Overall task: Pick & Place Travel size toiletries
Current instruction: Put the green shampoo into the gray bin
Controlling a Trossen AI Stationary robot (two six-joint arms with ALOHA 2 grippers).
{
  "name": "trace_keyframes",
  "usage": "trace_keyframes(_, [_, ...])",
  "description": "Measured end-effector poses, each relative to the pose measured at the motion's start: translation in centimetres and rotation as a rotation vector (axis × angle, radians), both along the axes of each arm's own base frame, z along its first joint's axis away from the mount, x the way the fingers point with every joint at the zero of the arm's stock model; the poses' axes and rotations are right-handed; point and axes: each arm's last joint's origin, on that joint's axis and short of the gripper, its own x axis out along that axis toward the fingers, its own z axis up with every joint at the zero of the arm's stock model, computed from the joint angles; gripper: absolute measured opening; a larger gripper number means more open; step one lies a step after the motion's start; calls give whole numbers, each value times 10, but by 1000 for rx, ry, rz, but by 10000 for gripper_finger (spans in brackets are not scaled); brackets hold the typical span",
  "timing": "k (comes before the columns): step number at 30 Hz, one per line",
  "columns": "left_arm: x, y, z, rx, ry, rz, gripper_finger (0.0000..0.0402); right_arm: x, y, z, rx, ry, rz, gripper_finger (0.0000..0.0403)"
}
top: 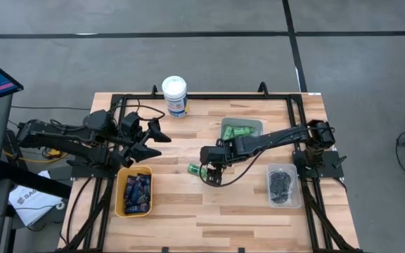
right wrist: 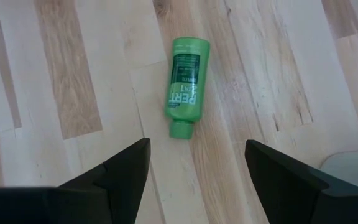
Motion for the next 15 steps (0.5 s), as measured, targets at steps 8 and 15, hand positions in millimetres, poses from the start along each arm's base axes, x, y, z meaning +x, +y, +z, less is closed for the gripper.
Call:
trace_keyframes(8, [0, -1, 0, 43, -13, 5, 270, -2, 0, -10, 12, 4, -27, 255])
trace_keyframes(15, [0, -1, 0, 43, -12, 5, 270, -2, 10, -10, 14, -11, -1, 255])
